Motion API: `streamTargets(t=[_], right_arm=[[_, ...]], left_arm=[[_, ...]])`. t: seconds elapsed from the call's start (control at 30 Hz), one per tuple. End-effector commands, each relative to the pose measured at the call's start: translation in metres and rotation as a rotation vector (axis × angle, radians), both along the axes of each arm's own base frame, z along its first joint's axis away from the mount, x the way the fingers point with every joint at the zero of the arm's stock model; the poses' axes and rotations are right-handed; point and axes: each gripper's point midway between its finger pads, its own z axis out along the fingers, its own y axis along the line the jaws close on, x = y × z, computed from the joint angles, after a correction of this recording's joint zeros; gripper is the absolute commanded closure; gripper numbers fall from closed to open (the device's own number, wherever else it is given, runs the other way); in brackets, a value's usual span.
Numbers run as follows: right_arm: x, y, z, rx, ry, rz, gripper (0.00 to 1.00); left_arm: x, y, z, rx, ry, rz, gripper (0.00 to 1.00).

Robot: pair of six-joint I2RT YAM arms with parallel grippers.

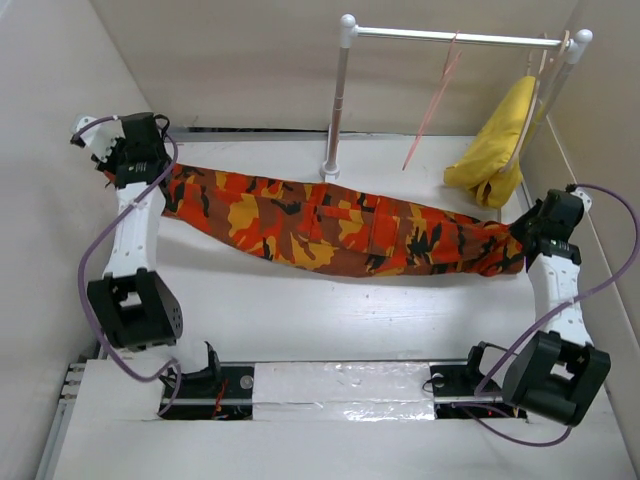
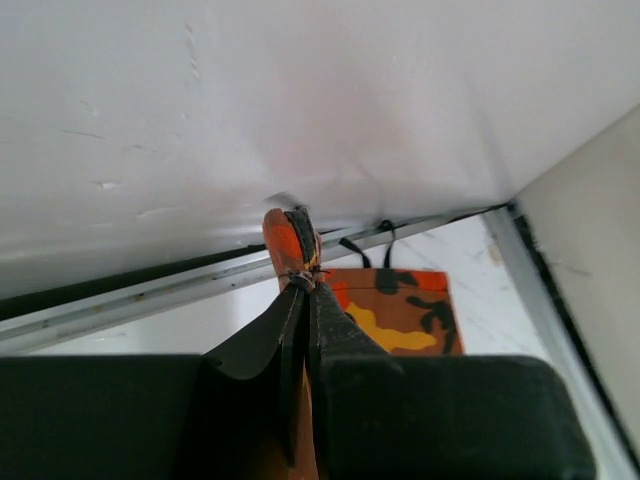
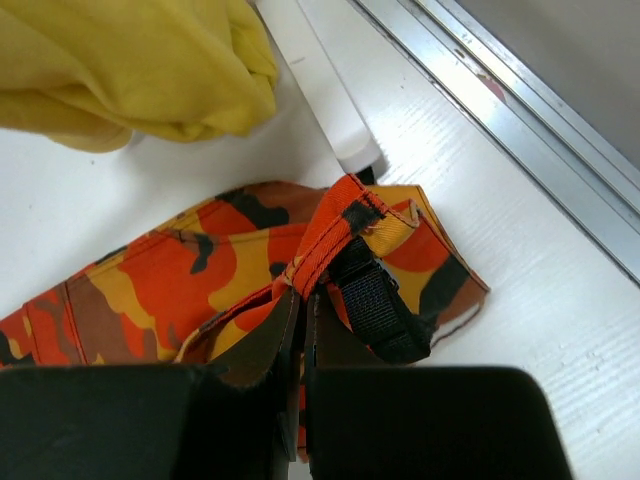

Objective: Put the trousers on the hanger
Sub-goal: Fold the trousers at the center of the board.

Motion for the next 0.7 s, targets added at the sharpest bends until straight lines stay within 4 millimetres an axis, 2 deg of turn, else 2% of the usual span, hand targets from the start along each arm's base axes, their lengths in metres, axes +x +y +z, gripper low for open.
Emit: streamTargets(t=[0.0,0.03,0.07,0.1,0.17,0.2,0.23,0.27,0.3,0.37,0.4,0.47,0.5,0.63,0.67], right_arm=[[0.038,-0.027,0.063,-0.102,-0.2,-0.031,1.0],[0.046,-0.03,0.054,-0.092,-0.173,-0.025,1.0],[0.052,-0.031,0.053,-0.09,-0.17,-0.02,1.0],[0.06,-0.034,0.061,-0.095,-0.185,-0.019,1.0],[0.069,-0.036,0.056,-0.09,-0.159,-0.019,1.0],[0.075,-0.04,0.047,-0.083,-0.133,-0.024,1.0],[0.08,-0.043,0.05,-0.09,-0.14,-0.03,1.0],[0.083,-0.045,0.048,-0.09,-0.137,-0.033,1.0],[0.087,-0.047,0.043,-0.088,-0.128,-0.034,1.0],[0.096,-0.047,0.045,-0.095,-0.147,-0.032,1.0],[0.099,-0.049,0.044,-0.099,-0.152,-0.036,1.0],[0.109,-0.049,0.038,-0.097,-0.143,-0.033,1.0],[0.112,-0.051,0.035,-0.095,-0.132,-0.035,1.0],[0.128,-0.053,0.024,-0.092,-0.117,-0.031,1.0],[0.131,-0.055,0.014,-0.086,-0.1,-0.031,1.0]], left_arm=[[0.01,0.014,0.009,0.052,0.028,0.054,1.0],[0.01,0.023,0.013,0.058,0.022,0.073,1.0],[0.014,0.028,0.012,0.056,0.025,0.073,1.0],[0.018,0.033,0.006,0.051,0.04,0.077,1.0],[0.026,0.04,0.006,0.039,0.029,0.068,1.0],[0.031,0.041,-0.002,0.038,0.05,0.068,1.0],[0.035,0.043,-0.001,0.047,0.054,0.07,1.0],[0.04,0.045,0.0,0.055,0.062,0.063,1.0],[0.048,0.045,-0.01,0.047,0.085,0.053,1.0],[0.059,0.046,-0.012,0.043,0.085,0.035,1.0],[0.067,0.048,-0.022,0.05,0.121,0.023,1.0],[0.08,0.041,-0.018,0.07,0.128,0.003,1.0],[0.086,0.043,-0.028,0.079,0.165,-0.004,1.0],[0.107,0.042,-0.042,0.086,0.203,-0.027,1.0],[0.113,0.04,-0.038,0.096,0.197,-0.029,1.0]])
